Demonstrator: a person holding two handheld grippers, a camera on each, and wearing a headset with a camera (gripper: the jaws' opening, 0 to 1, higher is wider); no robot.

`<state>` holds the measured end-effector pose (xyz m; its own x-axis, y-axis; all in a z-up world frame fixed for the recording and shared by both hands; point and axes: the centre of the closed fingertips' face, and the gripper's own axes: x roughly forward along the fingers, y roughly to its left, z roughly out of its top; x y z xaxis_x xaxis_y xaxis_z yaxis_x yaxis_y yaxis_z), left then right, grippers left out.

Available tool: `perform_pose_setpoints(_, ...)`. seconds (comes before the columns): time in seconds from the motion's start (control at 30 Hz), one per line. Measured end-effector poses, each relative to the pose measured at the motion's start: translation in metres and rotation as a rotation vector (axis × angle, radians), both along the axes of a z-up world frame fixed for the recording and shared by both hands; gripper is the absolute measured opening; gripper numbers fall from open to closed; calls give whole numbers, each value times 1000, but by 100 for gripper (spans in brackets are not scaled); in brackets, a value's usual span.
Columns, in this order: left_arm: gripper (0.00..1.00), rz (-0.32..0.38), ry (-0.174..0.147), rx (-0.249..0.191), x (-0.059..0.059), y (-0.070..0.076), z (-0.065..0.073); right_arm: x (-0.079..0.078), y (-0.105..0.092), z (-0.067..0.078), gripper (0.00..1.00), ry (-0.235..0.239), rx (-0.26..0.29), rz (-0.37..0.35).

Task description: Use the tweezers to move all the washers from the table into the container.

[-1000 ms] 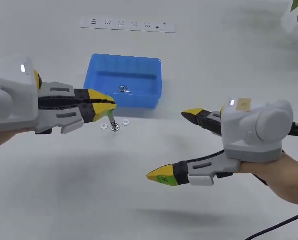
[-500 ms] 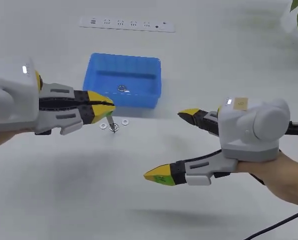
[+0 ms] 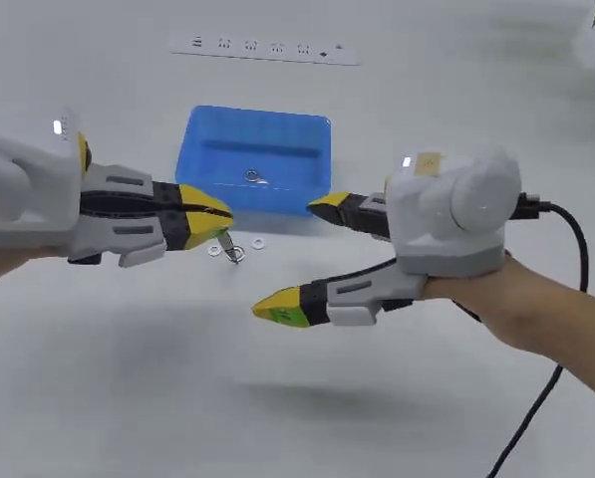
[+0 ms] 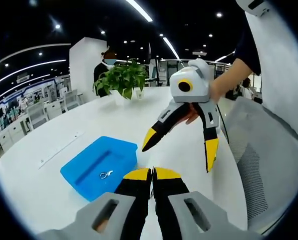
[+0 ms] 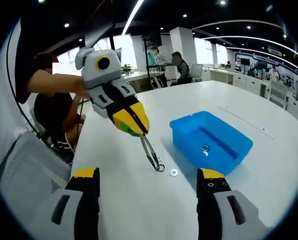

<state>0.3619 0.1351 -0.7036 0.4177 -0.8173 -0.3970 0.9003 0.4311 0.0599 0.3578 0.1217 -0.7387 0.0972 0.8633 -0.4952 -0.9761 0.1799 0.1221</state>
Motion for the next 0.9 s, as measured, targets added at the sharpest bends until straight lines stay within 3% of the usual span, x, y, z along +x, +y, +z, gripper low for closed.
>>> perform_pose_setpoints(0.33, 5, -24, 13, 27, 2, 1, -1, 7, 37, -14, 49, -39, -56, 161)
perform_pose_setpoints(0.63, 5, -43, 15, 39, 3, 0, -1, 1, 42, -27, 30, -54, -111, 271)
perform_pose_setpoints(0.9, 5, -47, 18, 41, 4, -2, -1, 2, 47, -24, 17, -88, -99, 310)
